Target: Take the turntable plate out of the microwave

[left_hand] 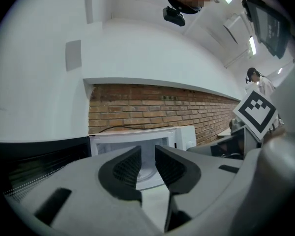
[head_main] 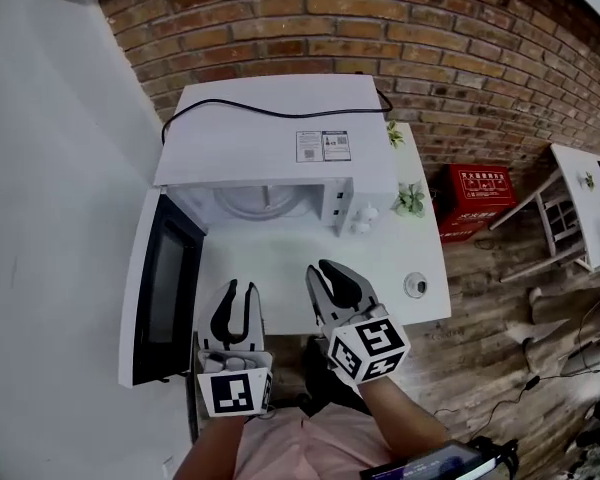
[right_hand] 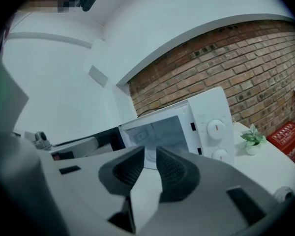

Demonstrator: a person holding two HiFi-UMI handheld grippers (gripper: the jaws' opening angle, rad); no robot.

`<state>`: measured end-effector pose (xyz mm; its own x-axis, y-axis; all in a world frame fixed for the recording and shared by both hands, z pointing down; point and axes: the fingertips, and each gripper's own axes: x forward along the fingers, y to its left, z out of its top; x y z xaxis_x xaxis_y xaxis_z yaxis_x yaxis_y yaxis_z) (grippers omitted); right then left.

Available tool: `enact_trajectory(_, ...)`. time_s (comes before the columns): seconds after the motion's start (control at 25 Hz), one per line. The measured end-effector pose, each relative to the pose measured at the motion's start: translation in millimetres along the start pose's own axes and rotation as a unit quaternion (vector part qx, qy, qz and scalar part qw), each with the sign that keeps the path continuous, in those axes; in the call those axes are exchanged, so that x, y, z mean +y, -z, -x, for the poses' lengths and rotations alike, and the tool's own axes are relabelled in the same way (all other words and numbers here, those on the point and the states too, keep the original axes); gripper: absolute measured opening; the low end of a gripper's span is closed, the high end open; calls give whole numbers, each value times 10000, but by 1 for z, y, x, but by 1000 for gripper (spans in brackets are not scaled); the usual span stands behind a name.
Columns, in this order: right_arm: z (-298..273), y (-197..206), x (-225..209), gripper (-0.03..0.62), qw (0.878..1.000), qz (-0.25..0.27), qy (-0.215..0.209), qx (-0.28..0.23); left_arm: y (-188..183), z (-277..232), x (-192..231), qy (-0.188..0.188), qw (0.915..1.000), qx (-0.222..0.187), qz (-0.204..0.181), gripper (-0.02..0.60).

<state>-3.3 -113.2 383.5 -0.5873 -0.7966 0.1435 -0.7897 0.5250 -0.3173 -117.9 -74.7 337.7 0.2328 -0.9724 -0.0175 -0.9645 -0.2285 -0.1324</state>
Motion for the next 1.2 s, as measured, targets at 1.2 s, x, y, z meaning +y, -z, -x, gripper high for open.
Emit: enact_trajectory(1.2, -158, 53, -26, 71, 9941, 86, -160, 1070, 72, -98, 65, -162, 9959, 681, 569, 89)
